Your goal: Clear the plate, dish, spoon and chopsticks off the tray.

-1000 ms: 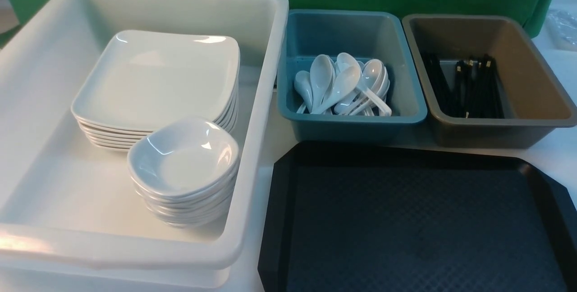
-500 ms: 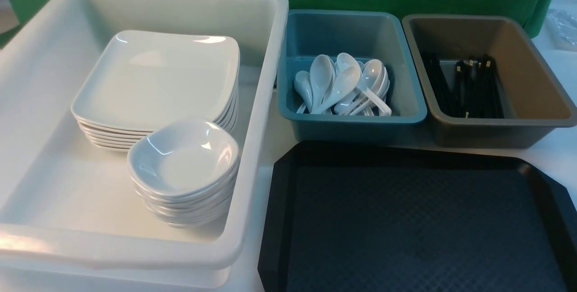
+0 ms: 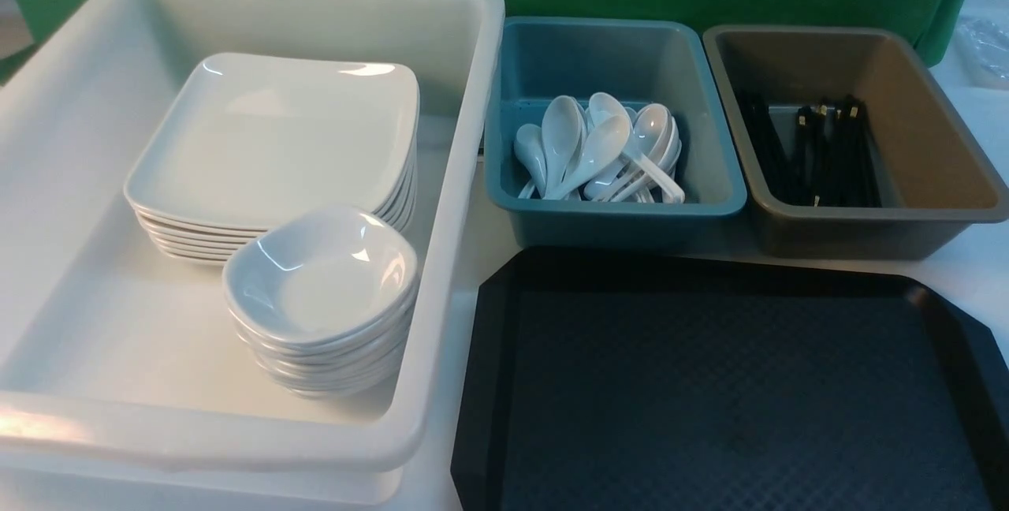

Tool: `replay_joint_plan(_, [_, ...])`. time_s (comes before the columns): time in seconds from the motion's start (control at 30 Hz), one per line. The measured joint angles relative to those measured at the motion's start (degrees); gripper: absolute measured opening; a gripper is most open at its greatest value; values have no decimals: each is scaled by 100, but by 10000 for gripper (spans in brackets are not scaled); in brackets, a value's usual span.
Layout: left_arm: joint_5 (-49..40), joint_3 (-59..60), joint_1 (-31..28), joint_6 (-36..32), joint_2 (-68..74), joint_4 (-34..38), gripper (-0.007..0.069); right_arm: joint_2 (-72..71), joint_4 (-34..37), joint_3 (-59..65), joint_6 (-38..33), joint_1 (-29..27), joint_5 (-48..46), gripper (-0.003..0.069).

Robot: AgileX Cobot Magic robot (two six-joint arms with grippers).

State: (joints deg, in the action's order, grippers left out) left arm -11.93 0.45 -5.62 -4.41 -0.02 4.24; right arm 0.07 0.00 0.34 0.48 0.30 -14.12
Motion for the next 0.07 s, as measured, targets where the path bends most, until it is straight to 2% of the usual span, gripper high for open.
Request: replay_joint_plan(0.07, [0,0,0,0,0,0,6,0,0,0,0,0,0,202])
